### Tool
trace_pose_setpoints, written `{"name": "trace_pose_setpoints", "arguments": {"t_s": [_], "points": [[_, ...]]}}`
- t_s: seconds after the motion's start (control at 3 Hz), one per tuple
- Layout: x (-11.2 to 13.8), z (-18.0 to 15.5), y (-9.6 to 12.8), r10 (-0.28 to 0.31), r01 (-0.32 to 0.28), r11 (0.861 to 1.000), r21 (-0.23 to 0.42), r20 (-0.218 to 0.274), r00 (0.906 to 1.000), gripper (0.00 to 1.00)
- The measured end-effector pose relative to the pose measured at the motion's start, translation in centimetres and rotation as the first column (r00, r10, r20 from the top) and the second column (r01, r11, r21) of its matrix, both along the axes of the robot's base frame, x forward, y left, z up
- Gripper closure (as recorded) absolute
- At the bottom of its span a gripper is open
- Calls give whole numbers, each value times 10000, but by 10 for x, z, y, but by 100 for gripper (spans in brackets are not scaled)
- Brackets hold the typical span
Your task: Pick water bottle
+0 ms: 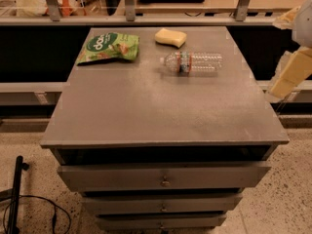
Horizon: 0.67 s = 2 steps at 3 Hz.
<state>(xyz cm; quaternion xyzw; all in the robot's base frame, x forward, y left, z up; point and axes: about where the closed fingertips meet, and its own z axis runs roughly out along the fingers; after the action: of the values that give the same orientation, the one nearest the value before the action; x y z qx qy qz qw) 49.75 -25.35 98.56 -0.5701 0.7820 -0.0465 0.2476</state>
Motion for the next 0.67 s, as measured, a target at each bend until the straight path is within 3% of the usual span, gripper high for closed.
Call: {"name": "trace_pose_setpoints", "arguments": {"t_s": [0.33, 0.67], "points": [[40, 6, -20, -143, 103, 9978, 656, 601, 9981, 0], [82, 6, -33, -296, 208, 9915, 1282, 676, 9973, 0]]}}
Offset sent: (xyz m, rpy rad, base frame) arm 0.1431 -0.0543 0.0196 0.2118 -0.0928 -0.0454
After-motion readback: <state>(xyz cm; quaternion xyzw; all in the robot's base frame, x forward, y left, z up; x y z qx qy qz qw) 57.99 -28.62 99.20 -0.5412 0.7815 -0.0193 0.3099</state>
